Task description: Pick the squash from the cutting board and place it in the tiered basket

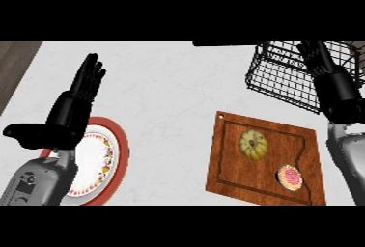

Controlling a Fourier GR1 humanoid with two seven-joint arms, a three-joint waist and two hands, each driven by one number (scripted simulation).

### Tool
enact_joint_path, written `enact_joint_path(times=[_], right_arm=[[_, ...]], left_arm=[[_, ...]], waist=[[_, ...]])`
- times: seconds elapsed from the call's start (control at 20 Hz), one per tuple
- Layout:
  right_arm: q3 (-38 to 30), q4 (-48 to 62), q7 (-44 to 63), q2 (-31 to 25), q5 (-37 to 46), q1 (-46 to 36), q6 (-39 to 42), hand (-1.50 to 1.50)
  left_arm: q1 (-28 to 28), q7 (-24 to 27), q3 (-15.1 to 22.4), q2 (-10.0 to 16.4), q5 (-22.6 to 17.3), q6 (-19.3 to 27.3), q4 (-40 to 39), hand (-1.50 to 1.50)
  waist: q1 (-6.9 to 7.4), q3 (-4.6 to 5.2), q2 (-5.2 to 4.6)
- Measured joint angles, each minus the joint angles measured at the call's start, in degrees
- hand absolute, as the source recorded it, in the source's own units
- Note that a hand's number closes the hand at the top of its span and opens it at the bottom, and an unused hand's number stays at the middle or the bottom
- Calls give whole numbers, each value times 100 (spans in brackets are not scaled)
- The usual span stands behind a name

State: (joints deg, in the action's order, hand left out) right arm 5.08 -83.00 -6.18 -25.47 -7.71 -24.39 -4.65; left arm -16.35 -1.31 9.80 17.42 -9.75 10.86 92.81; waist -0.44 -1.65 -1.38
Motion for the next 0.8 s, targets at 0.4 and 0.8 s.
enact_joint_path(times=[0.4,0.8], right_arm=[[-259,-182,820,-780,1886,208,-1680,-150],[-356,-1290,1684,164,3533,1304,-4158,-150]], left_arm=[[1163,-348,-89,42,229,419,-763,0],[1959,-219,-20,-233,305,698,-1152,0]], waist=[[-259,215,191],[-342,202,253]])
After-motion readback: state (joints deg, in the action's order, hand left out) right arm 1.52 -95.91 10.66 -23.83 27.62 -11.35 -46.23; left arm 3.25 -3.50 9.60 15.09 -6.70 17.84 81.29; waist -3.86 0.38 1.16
